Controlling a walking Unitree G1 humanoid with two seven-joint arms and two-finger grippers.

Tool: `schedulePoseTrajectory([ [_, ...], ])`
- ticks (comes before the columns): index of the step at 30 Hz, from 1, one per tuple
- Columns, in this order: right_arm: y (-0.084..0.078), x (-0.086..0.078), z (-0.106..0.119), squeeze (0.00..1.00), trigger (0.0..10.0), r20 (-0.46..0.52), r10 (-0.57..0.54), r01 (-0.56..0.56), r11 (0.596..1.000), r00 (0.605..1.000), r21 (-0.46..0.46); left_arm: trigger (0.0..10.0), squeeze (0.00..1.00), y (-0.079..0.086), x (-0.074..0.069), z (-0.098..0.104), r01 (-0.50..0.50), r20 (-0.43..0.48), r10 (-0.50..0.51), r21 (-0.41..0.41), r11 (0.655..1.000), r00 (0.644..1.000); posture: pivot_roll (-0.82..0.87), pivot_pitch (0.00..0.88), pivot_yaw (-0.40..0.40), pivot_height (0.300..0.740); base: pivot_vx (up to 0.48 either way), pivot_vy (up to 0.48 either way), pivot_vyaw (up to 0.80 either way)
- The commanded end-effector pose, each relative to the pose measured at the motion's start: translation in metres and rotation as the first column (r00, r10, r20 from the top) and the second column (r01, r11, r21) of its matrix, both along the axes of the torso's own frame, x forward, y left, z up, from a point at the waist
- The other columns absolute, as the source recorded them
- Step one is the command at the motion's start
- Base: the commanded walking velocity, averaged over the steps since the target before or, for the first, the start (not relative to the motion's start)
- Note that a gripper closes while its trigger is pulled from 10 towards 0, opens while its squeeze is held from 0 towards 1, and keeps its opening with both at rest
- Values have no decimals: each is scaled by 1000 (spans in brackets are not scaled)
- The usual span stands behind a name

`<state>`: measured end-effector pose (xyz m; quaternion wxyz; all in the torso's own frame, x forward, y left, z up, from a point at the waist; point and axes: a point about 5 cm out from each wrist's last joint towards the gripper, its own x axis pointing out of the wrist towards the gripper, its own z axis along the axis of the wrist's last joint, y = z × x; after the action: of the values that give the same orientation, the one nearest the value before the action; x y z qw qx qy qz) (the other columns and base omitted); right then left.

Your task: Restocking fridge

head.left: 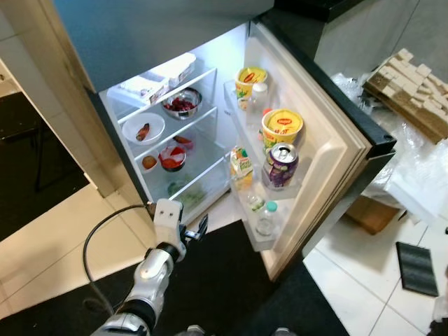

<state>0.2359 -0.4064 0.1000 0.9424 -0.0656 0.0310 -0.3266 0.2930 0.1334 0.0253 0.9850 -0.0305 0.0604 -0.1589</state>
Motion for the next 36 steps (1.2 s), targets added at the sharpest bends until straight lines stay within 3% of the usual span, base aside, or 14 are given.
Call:
schedulePoseTrajectory([
  [1, 4, -5, -12, 0, 10000, -35, 1, -1, 1000, 999, 10, 10000, 0, 20, -10, -13, -62, -65, 64, 39, 997, 996, -56, 71, 33, 739, 0, 0, 0],
  [3, 12, -6, -25, 0, 10000, -74, 16, -13, 999, 997, 37, 10000, 0, 34, -18, -24, -114, -121, 122, 70, 991, 985, -55, 63, 29, 739, 0, 0, 0],
  [10, 27, -5, -44, 0, 10000, -132, 54, -44, 996, 990, 74, 10000, 0, 53, -39, -48, -185, -260, 216, 138, 973, 941, -53, 42, 23, 739, 0, 0, 0],
  [13, 39, -5, -56, 0, 10000, -167, 83, -66, 993, 982, 102, 10000, 0, 68, -65, -69, -213, -378, 274, 196, 957, 884, -48, 24, 19, 739, 0, 0, 0],
  [15, 41, -4, -58, 0, 10000, -173, 88, -70, 992, 981, 106, 10000, 0, 71, -70, -72, -217, -398, 285, 207, 954, 872, -48, 24, 19, 739, 0, 0, 0],
  [20, 51, -4, -67, 0, 10000, -206, 117, -93, 988, 971, 125, 10000, 0, 94, -105, -92, -276, -516, 374, 258, 926, 771, -42, 12, 12, 739, 0, 0, 0],
  [24, 51, -3, -68, 0, 10000, -209, 120, -95, 987, 971, 127, 10000, 0, 97, -110, -94, -291, -531, 388, 261, 921, 753, -42, 12, 12, 739, 0, 0, 0],
  [27, 57, 1, -70, 0, 10000, -219, 149, -122, 984, 964, 132, 10000, 0, 102, -128, -103, -317, -585, 421, 277, 907, 694, -39, 8, 6, 739, -317, 0, 0],
  [31, 64, 3, -74, 0, 10000, -239, 170, -140, 980, 956, 139, 10000, 0, 101, -140, -109, -328, -621, 428, 276, 904, 657, -31, 5, 0, 739, -318, 0, 0],
  [36, 67, 2, -77, 0, 10000, -254, 181, -148, 979, 950, 142, 10000, 0, 97, -146, -112, -322, -639, 425, 278, 905, 641, -30, 5, -4, 739, -317, 0, 0],
])
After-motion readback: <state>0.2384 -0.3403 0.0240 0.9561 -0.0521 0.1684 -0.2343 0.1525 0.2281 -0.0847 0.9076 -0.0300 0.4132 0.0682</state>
